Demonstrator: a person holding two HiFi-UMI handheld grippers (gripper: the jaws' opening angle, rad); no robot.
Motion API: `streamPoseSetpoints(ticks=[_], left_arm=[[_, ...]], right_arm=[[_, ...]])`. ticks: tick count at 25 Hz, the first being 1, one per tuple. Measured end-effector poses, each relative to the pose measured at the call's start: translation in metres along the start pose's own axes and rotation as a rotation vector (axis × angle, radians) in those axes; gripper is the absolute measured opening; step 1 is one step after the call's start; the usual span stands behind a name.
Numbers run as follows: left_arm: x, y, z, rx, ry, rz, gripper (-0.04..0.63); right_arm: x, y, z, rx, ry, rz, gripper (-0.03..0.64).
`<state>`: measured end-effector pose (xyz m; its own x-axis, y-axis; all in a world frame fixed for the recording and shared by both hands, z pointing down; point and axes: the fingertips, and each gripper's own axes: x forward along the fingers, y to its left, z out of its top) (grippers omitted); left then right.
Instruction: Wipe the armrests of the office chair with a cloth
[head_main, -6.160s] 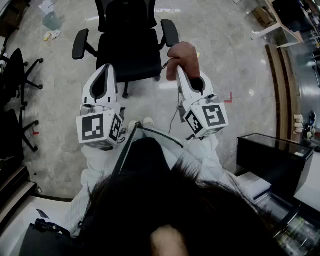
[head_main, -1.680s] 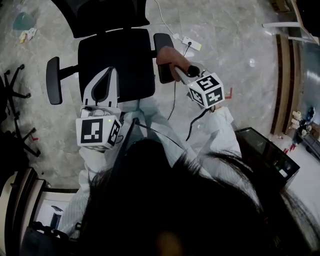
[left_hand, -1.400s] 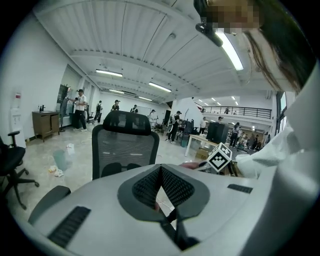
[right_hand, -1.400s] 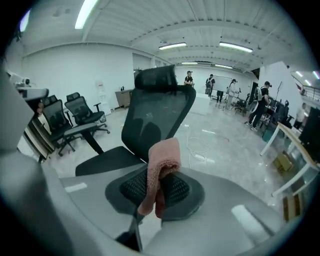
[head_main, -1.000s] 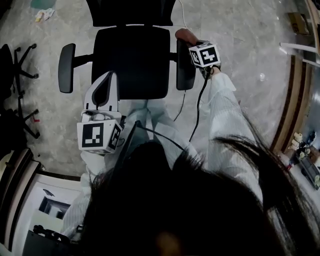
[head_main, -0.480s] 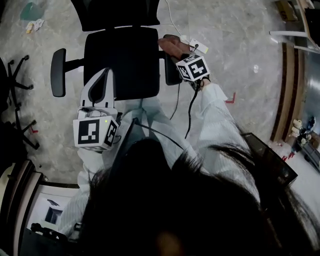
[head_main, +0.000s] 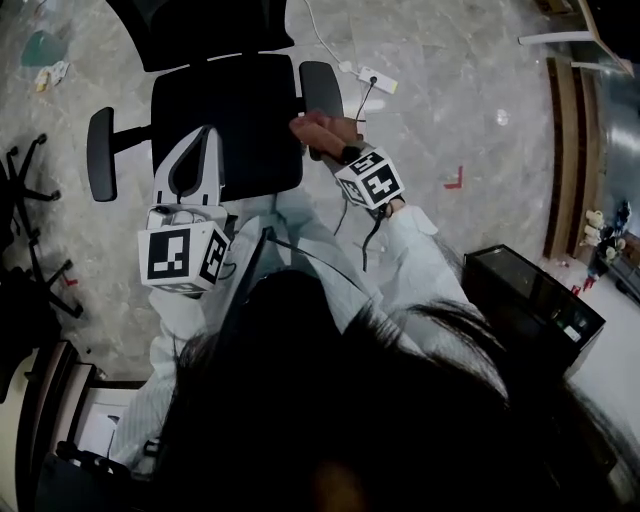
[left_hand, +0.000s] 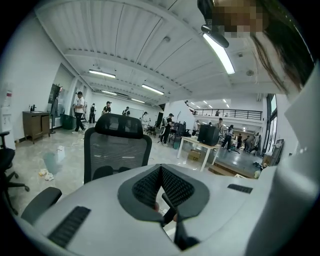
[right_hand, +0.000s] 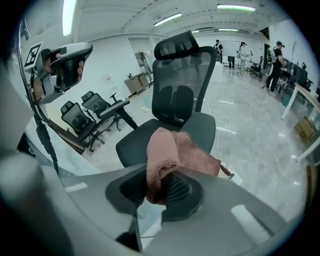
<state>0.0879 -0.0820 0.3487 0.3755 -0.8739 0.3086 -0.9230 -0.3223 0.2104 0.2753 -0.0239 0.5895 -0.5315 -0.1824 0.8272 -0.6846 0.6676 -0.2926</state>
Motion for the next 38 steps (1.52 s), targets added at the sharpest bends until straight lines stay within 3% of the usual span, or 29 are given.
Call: streamPoseSetpoints(ticks=[9, 16, 20, 24, 28, 33, 38], left_arm=[[0.006, -0.009, 0.001, 0.005, 0.003, -0.012, 0.002], [0.006, 0.008, -0.001, -0.007, 0.01, 0.026, 0.002], [0.003, 0.022, -0.002, -0.019, 0.02, 0.072, 0.002], [-0.004, 0.045, -0.005, -0.029, 0.028, 0.126, 0.002], [-0.015, 0.063, -0.012, -0.043, 0.037, 0.172, 0.002], [-0.025, 0.072, -0.02, -0.056, 0.043, 0.191, 0.002], [-0.028, 0.065, -0.022, -0.052, 0.036, 0.169, 0.002]], right_arm=[[-0.009, 0.011, -0.019, 0.082, -0.024, 0.031, 0.049], [-0.055, -0.052, 0.058, 0.158, -0.266, -0.05, 0.049], [-0.066, -0.107, 0.107, 0.125, -0.32, -0.141, 0.051], [-0.04, -0.147, 0.142, 0.087, -0.286, -0.201, 0.051], [0.006, -0.164, 0.151, 0.069, -0.2, -0.222, 0.051], [0.05, -0.147, 0.139, 0.034, -0.061, -0.189, 0.051], [0.063, -0.119, 0.112, -0.07, 0.048, -0.167, 0.049]])
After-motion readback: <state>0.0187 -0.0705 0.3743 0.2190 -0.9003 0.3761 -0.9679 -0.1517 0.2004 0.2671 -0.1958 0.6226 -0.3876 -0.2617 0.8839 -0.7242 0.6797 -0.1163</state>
